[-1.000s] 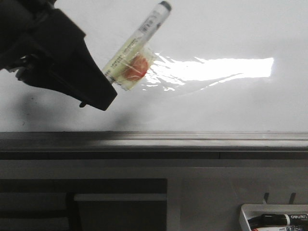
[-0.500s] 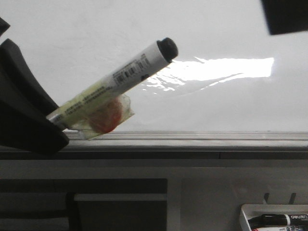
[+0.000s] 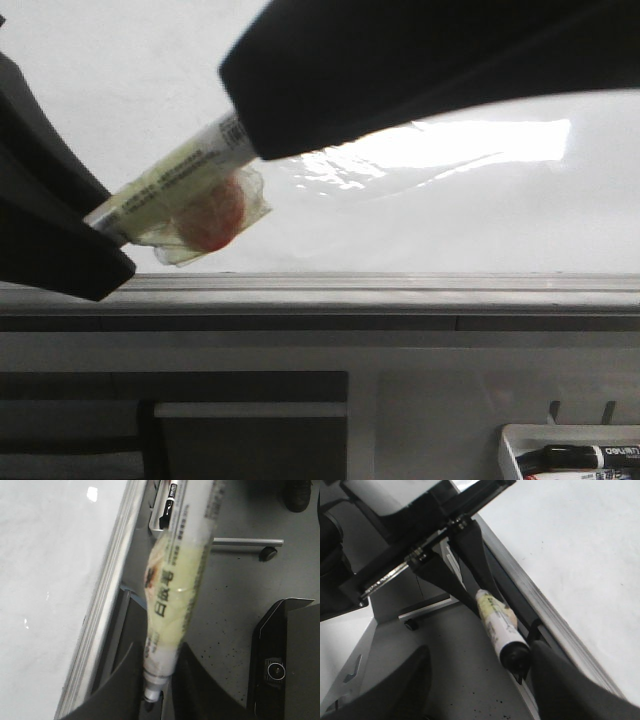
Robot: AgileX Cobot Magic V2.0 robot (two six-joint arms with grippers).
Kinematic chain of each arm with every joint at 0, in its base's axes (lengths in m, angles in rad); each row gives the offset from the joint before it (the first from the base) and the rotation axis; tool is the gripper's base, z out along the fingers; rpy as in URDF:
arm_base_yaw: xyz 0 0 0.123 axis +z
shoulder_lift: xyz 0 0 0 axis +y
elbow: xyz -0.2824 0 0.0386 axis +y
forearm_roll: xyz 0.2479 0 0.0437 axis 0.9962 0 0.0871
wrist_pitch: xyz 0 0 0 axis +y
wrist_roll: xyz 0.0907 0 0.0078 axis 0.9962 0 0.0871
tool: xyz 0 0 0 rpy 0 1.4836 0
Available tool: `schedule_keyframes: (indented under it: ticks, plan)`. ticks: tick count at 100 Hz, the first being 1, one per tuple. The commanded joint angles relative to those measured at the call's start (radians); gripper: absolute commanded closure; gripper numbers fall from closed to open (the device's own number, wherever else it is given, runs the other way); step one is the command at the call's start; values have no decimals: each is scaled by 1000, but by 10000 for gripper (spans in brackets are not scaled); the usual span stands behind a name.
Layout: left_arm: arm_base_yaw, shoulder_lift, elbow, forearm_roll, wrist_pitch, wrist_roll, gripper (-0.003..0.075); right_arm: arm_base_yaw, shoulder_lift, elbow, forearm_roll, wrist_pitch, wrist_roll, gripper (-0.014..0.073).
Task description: Write number 5 on whiteboard
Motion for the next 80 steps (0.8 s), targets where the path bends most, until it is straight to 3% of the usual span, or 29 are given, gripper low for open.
schedule_keyframes:
  ticks: [1, 21, 53, 80]
  plan:
    - [-10, -18, -25, -41, -47, 26, 741, 15, 12, -42, -9, -93, -14, 207]
    - [-12, -18, -25, -130, -37, 127, 741, 20, 44, -42, -9, -114, -14, 207]
    - [-12, -18, -25, -154, -28, 134, 741, 20, 90, -42, -9, -152, -14, 207]
    - [-12, -18, -25, -241, -9, 256, 741, 20, 121, -42, -7, -174, -10, 207]
